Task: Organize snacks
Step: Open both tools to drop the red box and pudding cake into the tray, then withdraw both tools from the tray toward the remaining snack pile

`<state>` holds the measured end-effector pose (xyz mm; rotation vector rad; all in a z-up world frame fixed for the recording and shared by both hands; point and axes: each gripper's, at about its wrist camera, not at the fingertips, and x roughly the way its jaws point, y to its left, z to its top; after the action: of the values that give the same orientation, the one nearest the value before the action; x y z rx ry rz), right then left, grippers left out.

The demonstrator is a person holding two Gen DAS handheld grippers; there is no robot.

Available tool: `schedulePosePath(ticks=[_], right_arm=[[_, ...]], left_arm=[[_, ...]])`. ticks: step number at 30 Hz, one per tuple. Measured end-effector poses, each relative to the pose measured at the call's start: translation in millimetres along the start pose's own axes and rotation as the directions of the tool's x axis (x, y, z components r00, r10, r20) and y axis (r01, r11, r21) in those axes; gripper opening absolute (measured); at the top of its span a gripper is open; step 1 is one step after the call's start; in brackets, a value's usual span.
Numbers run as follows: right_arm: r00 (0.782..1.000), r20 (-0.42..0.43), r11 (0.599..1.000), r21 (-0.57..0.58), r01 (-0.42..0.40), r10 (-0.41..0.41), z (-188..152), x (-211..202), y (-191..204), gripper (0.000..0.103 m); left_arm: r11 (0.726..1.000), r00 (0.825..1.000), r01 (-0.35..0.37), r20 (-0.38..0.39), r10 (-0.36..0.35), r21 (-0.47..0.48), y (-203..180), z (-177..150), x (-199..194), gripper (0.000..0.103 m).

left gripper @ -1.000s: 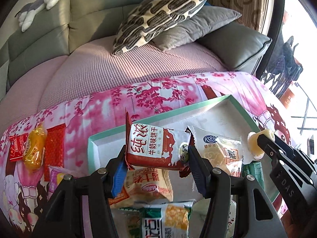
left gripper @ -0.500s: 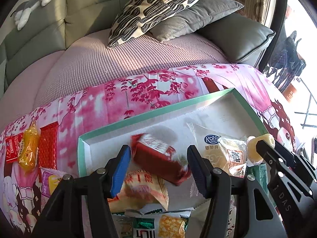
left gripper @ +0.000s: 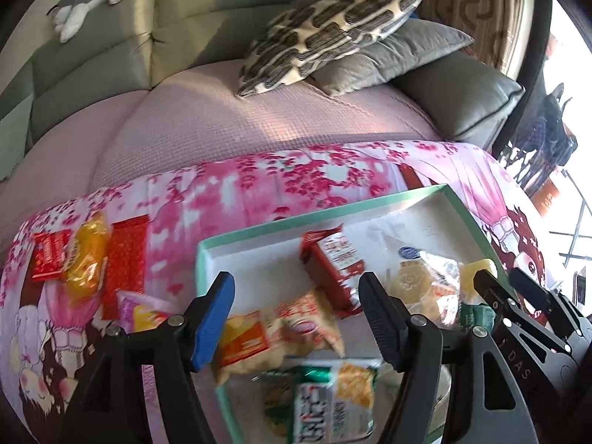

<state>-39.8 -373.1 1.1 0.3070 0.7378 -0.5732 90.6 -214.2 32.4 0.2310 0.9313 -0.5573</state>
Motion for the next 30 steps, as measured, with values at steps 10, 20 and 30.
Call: schedulePosePath(ticks=[10, 20, 30], right_arm=[[0.998, -0.033, 0.998, -0.038, -0.046, 0.044, -8, -18, 26, 0.059], [0.997, -0.051, 0.996, -0.053, -0.065, 0.062, -13, -24, 42, 0.059], [0.997, -0.069, 0.996, -0.076, -0.041, 0.036, -17, -20, 52, 0.059]], left_arm=[[0.992, 0.997, -0.082, -0.008, 0.082, -0.094, 38, -35, -15, 0.071], [0.986, 0.995, -0.1, -0.008, 0.1, -0.131, 54, -58, -22, 0.071], [0.984, 0.998, -0.065, -0.008, 0.064, -0.165, 60, -71, -18, 0.071]])
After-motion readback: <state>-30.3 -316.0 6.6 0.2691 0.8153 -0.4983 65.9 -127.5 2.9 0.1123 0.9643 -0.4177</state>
